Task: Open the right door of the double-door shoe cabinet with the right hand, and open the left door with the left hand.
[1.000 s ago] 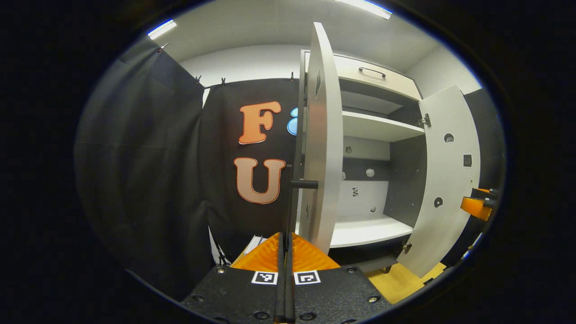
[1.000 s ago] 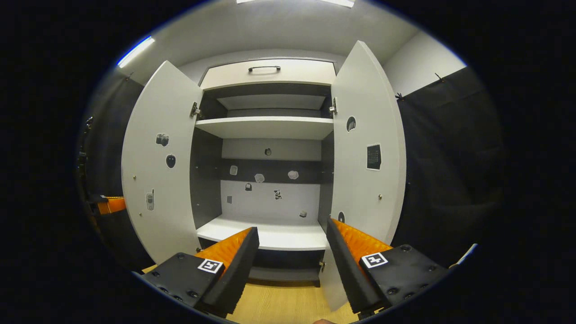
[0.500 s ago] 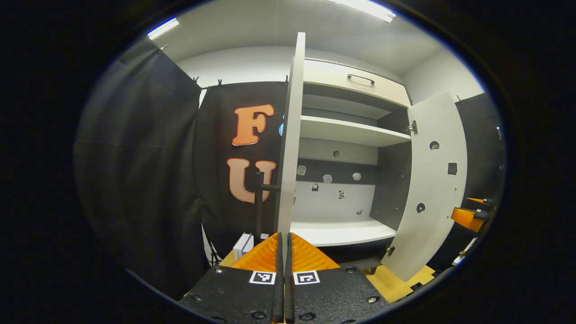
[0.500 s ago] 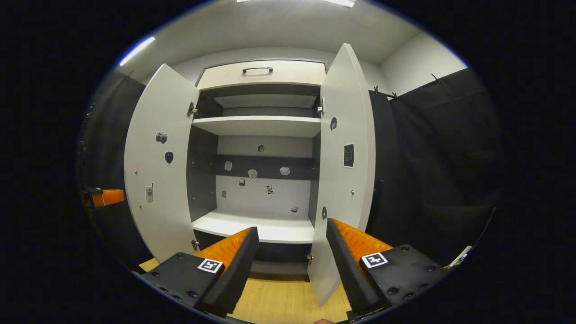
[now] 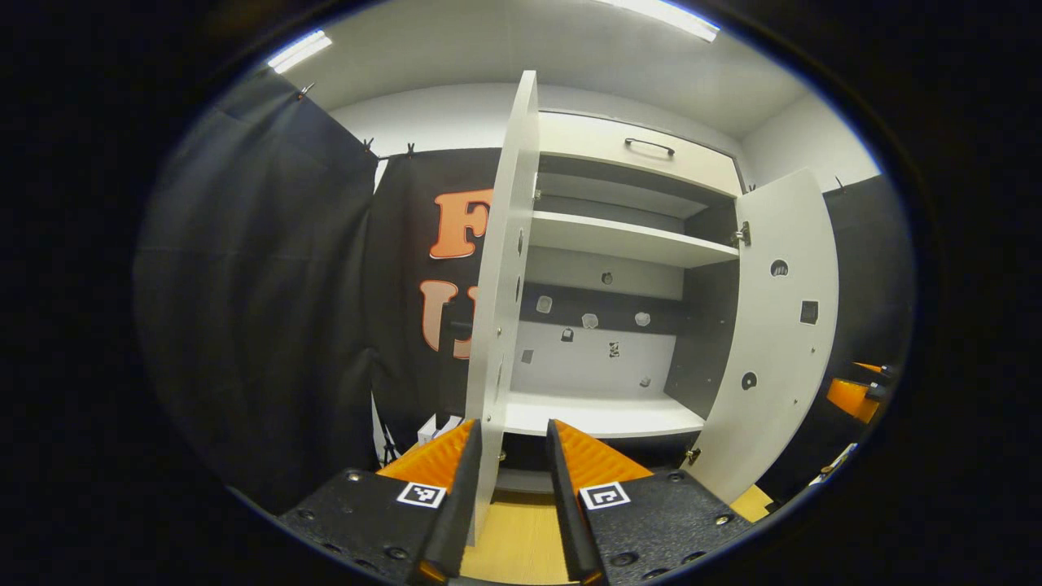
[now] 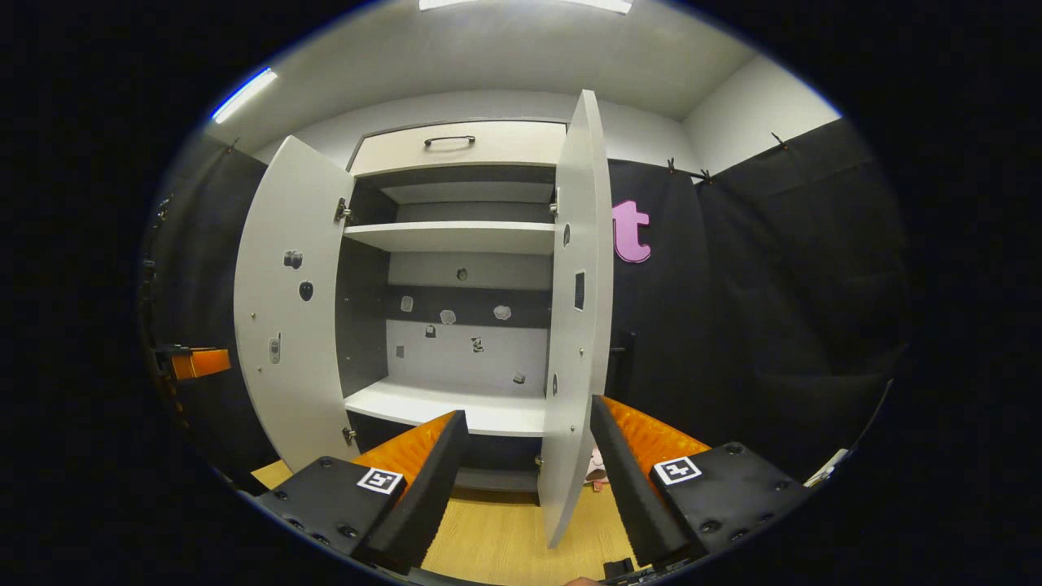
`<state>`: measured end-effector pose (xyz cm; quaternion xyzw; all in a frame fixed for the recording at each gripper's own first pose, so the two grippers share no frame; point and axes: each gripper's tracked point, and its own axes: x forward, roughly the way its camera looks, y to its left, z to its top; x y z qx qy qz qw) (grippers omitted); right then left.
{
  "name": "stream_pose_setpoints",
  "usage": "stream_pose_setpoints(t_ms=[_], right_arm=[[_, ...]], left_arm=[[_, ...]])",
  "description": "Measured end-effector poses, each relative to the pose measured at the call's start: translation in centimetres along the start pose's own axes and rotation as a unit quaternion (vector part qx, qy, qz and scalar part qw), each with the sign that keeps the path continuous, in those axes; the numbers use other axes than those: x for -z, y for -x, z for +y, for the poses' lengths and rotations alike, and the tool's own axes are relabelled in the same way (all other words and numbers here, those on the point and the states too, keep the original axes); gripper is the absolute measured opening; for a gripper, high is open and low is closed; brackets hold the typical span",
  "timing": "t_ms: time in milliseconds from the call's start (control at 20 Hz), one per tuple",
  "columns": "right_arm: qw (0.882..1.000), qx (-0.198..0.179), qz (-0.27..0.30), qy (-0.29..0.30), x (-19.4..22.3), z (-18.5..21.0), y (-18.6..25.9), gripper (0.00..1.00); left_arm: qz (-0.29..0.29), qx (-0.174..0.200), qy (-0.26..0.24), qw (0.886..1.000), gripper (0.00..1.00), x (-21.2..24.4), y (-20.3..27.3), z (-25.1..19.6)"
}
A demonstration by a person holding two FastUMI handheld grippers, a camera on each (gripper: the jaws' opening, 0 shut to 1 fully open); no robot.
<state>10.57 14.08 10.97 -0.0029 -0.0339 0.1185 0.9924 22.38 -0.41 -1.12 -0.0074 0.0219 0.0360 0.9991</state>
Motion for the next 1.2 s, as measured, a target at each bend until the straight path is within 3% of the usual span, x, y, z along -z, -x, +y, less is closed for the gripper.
stream_pose_setpoints(t_ms=[50,100,200,350,400,450,500,550,650,700,750,1050,1100,1200], right_arm=[[1.000,-0.001,0.001,-0.001,0.1,-0.4,0.3,0.97],[1.000,-0.002,0.001,-0.001,0.1,-0.8,0.5,0.97],[1.000,-0.003,0.002,-0.001,0.4,-1.6,0.8,0.96],[1.000,-0.003,0.005,0.001,0.7,-2.9,1.0,0.96],[1.000,-0.004,0.005,0.001,0.8,-3.4,1.2,0.96],[1.000,-0.006,0.006,0.001,0.9,-3.7,1.3,0.89],[1.000,-0.009,0.007,0.001,1.0,-3.9,1.4,0.96],[1.000,-0.012,0.007,0.001,1.1,-4.1,1.4,0.96],[1.000,-0.014,0.008,0.001,1.2,-4.7,1.3,0.96],[1.000,-0.013,0.009,0.000,1.3,-5.0,1.2,0.90],[1.000,-0.015,0.010,-0.002,1.4,-5.1,1.3,0.97],[1.000,-0.013,0.007,-0.010,1.3,-5.5,0.9,0.97],[1.000,-0.014,0.008,-0.012,1.3,-5.4,0.8,0.90],[1.000,-0.012,0.009,-0.012,1.4,-5.2,0.4,0.90]], left_arm=[[-0.002,-0.006,-0.001,1.000,0.46,0.0,0.2,0.2],[-0.004,-0.012,-0.001,1.000,0.53,-0.1,0.2,0.3],[-0.009,-0.016,-0.005,1.000,0.57,-0.3,0.1,0.3],[-0.017,-0.016,-0.013,1.000,0.93,-0.5,0.0,0.3],[-0.019,-0.018,-0.014,1.000,0.94,-0.5,0.0,0.3],[-0.020,-0.020,-0.015,0.999,0.92,-0.6,0.0,0.3],[-0.020,-0.023,-0.014,0.999,0.92,-0.6,0.0,0.3],[-0.021,-0.026,-0.012,0.999,0.87,-0.6,0.1,0.3],[-0.024,-0.029,-0.012,0.999,0.92,-0.7,0.0,0.3],[-0.026,-0.030,-0.015,0.999,0.95,-0.7,0.0,0.3],[-0.026,-0.030,-0.018,0.999,0.95,-0.8,-0.1,0.3],[-0.027,-0.025,-0.028,0.999,0.95,-1.0,-0.2,0.3],[-0.028,-0.025,-0.031,0.999,0.95,-1.1,-0.1,0.3],[-0.030,-0.025,-0.032,0.999,0.95,-1.1,-0.3,0.4]])
